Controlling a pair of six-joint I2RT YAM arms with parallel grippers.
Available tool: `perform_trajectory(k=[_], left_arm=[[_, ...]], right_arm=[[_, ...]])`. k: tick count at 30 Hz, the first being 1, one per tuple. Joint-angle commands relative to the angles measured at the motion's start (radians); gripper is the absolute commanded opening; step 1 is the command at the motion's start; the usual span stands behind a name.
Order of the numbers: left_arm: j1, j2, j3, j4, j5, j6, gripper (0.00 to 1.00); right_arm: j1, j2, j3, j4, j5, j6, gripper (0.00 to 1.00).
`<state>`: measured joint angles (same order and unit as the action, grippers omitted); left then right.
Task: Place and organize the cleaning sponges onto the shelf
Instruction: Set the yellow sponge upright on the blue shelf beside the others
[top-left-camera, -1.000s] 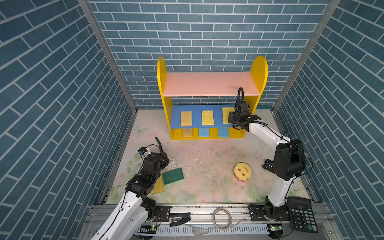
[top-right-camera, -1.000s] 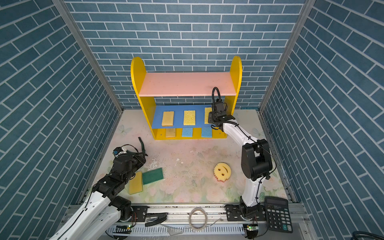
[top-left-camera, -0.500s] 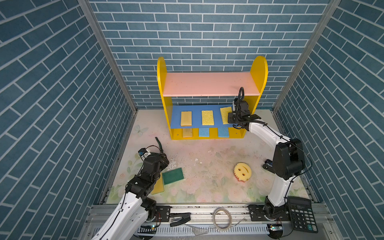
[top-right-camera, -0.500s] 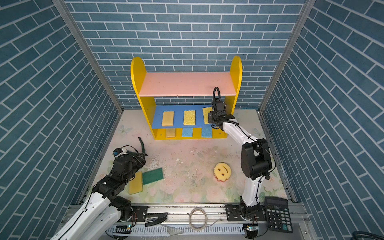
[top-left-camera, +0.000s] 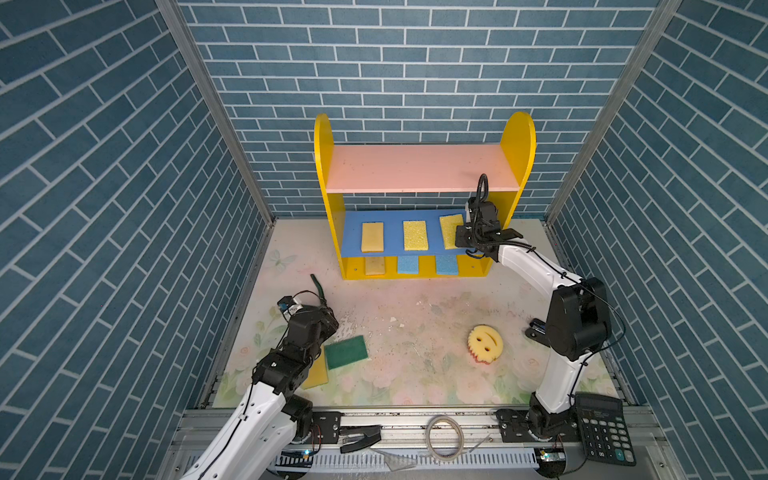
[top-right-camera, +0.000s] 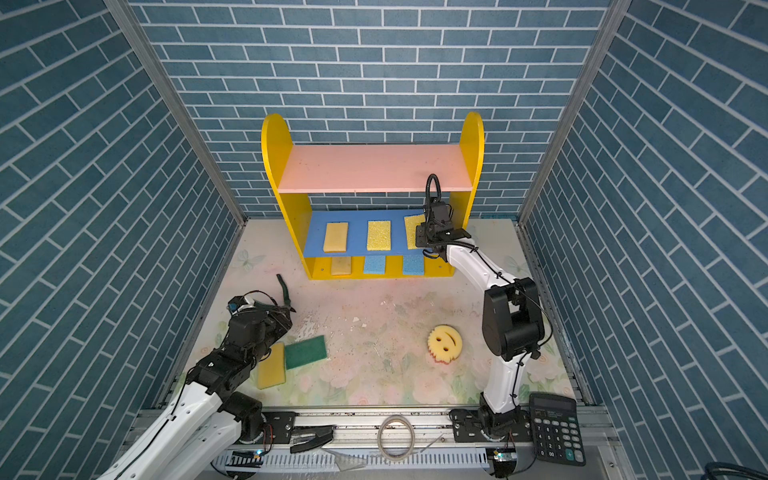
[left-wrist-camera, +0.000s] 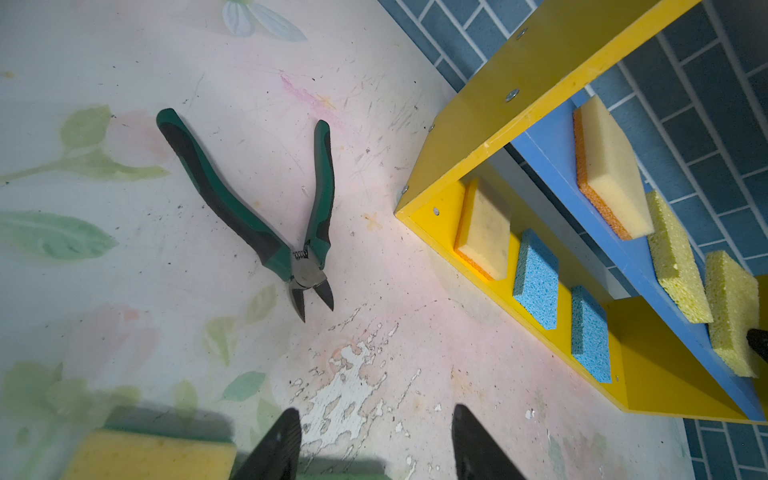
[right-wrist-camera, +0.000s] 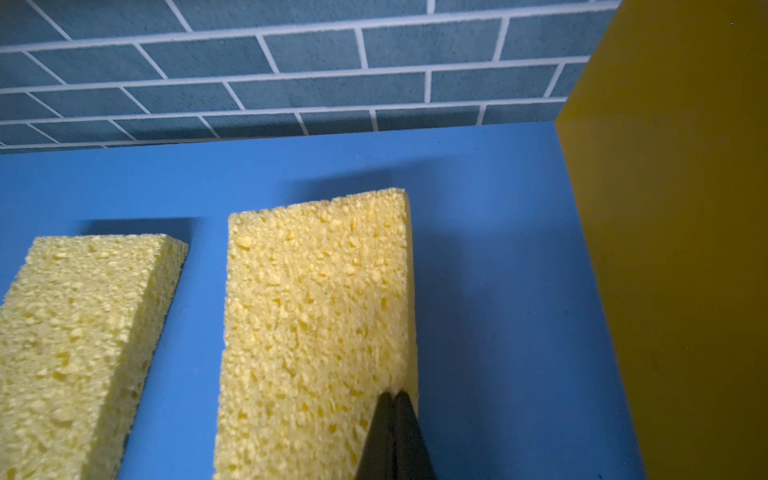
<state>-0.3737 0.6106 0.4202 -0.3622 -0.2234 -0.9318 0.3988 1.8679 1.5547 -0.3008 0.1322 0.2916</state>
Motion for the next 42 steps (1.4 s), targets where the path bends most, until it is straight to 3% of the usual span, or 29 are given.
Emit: perform_trajectory(k=[1, 42], left_arm=[[-0.003, 0.003, -0.005, -0.003, -0.003, -0.001, 0.59], [-0.003, -0.017, 0.002, -0.023, -0.005, 0.000, 0.61]], right_arm=[[-0.009, -0.036, -0.022, -0.070, 0.033, 0.042, 0.00], [-0.018, 0.045, 0.064, -0.097, 0.036, 0.067, 0.02]])
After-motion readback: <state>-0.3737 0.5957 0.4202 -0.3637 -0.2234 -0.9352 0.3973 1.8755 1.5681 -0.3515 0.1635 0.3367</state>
